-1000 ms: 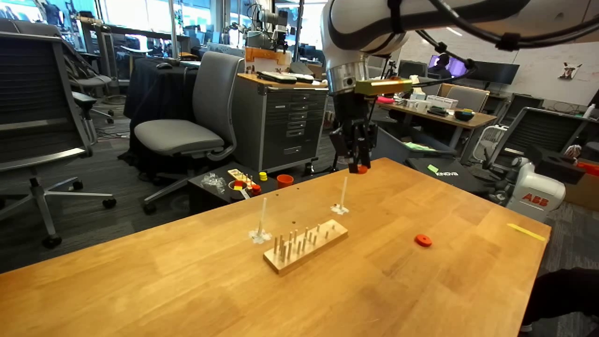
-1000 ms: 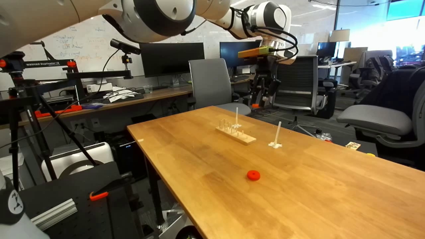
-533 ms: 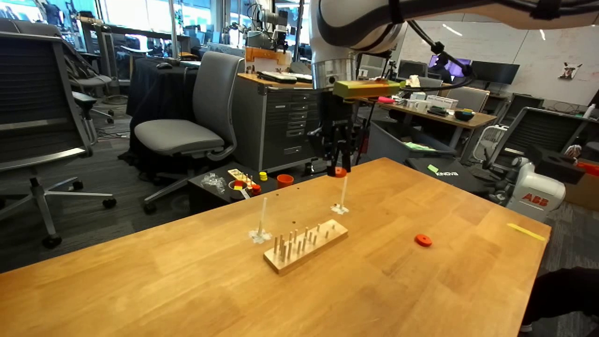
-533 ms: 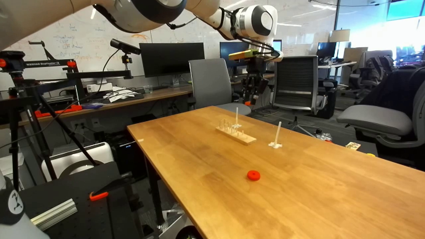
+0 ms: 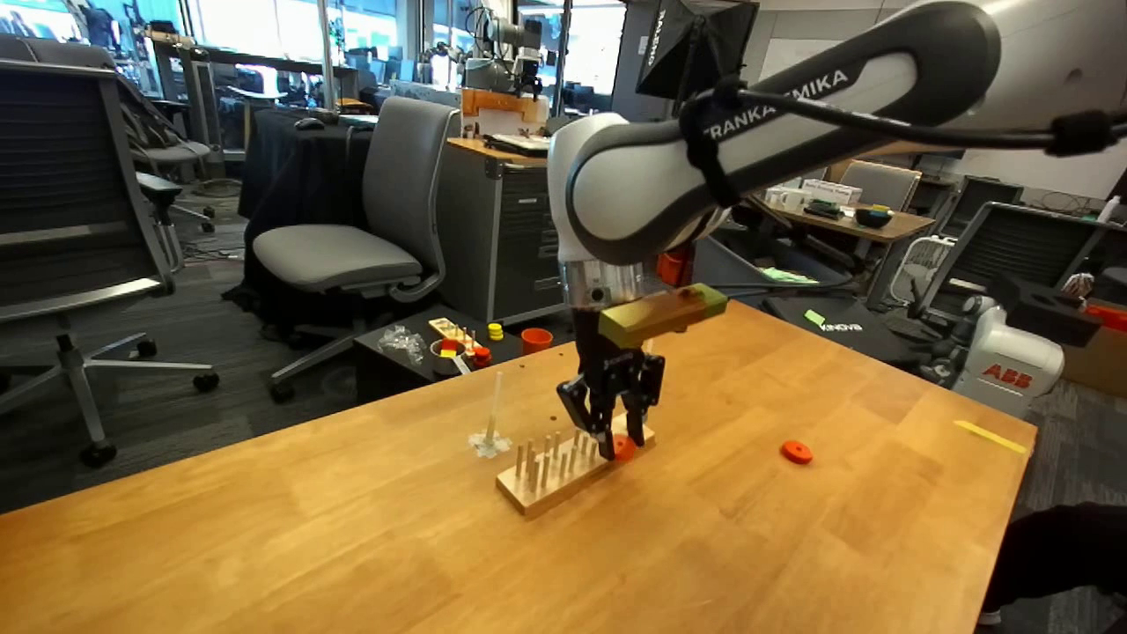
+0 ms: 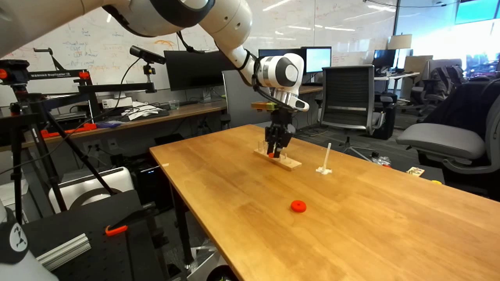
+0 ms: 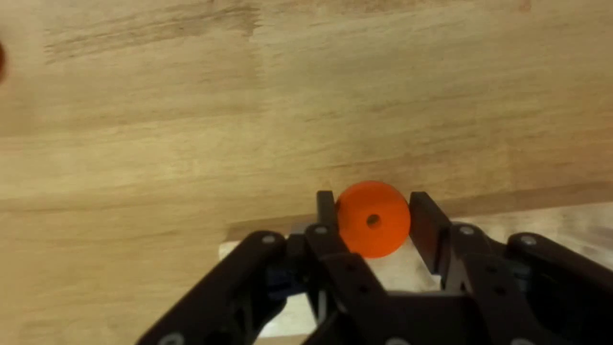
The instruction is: Put the left orange object on the wooden board
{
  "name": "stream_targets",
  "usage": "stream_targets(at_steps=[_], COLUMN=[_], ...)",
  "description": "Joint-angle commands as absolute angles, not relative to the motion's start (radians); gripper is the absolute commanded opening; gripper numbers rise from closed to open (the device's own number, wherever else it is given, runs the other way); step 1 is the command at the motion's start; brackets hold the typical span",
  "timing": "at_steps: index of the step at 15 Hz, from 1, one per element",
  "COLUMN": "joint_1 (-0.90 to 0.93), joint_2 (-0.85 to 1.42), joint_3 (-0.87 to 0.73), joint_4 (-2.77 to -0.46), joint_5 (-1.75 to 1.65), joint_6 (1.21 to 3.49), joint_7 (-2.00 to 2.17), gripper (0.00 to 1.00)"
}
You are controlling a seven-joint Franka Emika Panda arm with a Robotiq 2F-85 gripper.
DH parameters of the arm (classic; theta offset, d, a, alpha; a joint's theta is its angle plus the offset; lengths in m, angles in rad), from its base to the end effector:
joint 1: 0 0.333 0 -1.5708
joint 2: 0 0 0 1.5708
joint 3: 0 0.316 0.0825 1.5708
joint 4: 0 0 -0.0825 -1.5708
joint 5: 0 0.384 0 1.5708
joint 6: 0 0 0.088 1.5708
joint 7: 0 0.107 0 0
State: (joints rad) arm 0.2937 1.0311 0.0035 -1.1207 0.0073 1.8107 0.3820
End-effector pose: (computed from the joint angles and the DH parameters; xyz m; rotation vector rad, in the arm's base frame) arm 0.6950 0.2128 0.1525 2.9948 -0.1333 -0.4918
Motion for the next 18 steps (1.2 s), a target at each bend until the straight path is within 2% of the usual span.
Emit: stream_targets(at_steps=[1, 10, 18], joint_1=[0.323, 0.339, 0.279], joint_2=[0.899, 0.657, 0.735], joint_3=[0.002, -0.008, -0.023], joint_4=[-1.362, -1.648, -1.588], joint_5=[0.005, -0.047, -0.031], joint_6=[1.939, 2.070, 2.048], joint_7=[0.420, 0.486, 0.498], gripper=[0.17, 0.17, 0.17])
